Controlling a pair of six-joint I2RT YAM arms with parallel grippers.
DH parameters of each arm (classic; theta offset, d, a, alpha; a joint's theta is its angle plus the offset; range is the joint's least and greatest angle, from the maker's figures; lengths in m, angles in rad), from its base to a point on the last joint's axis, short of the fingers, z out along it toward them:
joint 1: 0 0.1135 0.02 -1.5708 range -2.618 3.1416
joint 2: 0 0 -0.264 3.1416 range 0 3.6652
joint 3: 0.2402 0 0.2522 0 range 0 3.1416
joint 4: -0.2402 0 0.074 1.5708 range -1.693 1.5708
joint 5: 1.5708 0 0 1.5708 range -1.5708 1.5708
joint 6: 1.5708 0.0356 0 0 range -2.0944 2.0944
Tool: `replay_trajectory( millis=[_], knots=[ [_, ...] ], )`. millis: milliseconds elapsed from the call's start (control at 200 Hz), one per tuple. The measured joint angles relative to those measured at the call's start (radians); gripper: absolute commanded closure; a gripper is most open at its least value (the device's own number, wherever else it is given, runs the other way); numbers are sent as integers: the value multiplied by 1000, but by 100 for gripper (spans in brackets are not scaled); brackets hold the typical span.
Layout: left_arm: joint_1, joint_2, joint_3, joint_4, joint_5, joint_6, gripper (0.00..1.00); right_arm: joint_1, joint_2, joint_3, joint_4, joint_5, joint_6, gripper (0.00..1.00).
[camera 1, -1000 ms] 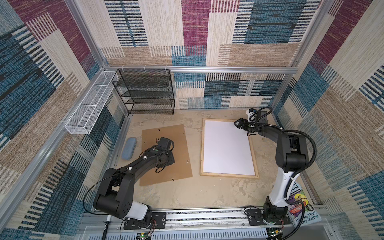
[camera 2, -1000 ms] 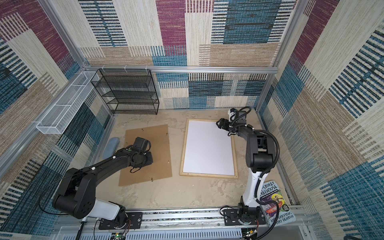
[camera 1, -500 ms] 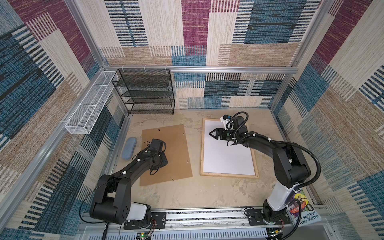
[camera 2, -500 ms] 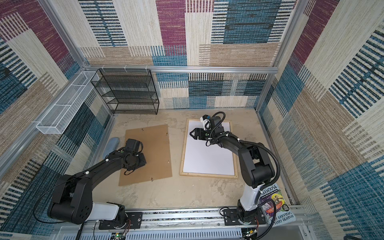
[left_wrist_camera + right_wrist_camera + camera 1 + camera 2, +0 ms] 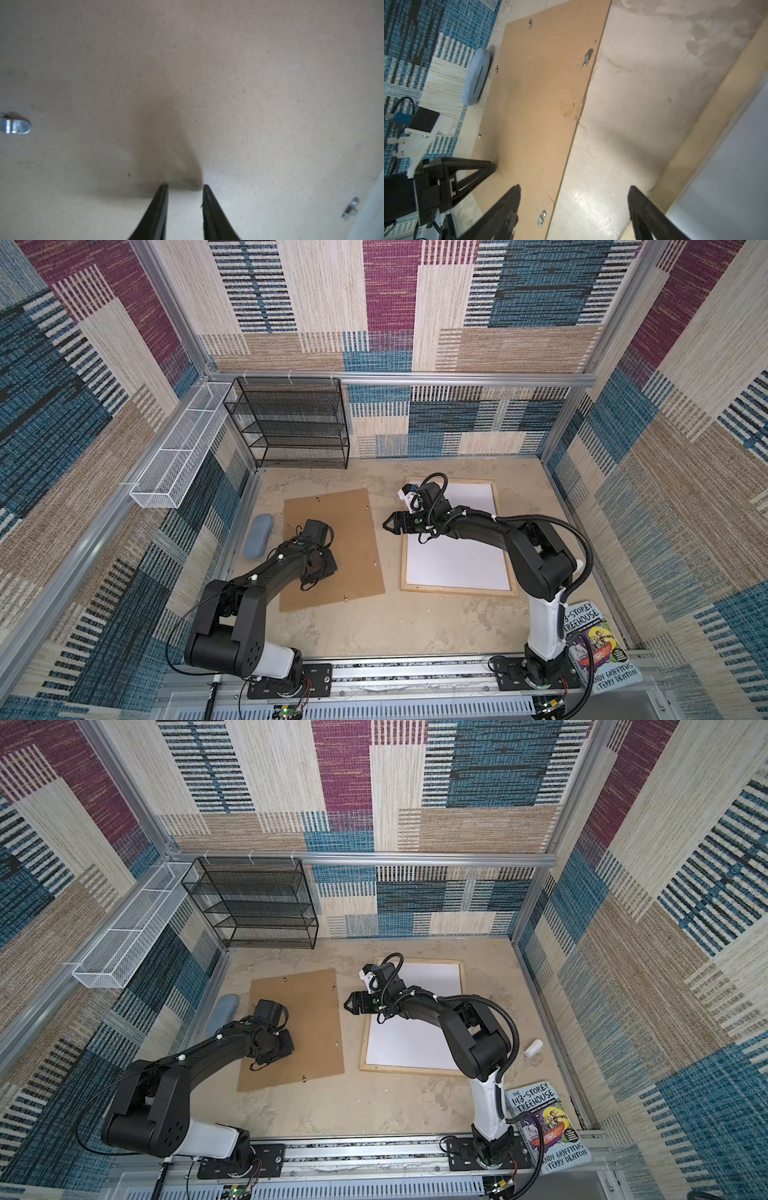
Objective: Put the photo into the frame
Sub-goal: 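Reach the right gripper across to the brown backing board's edge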
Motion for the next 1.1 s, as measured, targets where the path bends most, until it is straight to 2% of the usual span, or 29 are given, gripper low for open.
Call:
replay_trajectory(
  millis=[416, 806, 916, 1097],
  knots=[
    [-13, 37, 11, 8, -4, 0, 70, 0, 58, 69, -60, 103, -11, 17],
    [-98, 104, 52, 121, -7, -7, 71, -15, 27, 31, -91, 205, -13, 17],
    [-103, 96, 58, 124, -6, -10, 68, -15, 17, 32, -117, 202, -19, 17],
    [-79, -1, 64, 0, -37, -11, 61, -9, 23, 93, -149, 140, -29, 17]
  ],
)
